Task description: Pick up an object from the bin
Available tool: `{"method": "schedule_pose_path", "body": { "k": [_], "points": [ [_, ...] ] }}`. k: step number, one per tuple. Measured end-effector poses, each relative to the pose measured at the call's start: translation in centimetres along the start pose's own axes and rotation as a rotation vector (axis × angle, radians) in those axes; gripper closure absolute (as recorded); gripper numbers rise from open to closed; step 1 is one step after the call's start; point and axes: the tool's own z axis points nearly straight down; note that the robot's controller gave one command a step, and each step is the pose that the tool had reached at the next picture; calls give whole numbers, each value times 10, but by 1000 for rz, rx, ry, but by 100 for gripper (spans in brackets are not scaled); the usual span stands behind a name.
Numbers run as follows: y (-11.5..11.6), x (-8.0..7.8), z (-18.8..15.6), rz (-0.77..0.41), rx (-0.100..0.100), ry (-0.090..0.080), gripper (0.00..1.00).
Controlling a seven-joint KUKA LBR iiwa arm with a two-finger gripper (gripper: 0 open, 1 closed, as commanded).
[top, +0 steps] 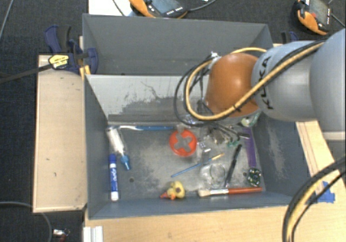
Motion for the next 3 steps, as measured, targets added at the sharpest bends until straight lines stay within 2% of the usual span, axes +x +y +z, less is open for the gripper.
{"method": "schedule_pose_path", "body": {
  "k": [1,2,3],
  "points": [
    [-21,18,6,90,0,-1,0],
    [-10,19,10,58,-2,0,0],
    [-3,-4,10,112,0,-6,0]
  ]
}}
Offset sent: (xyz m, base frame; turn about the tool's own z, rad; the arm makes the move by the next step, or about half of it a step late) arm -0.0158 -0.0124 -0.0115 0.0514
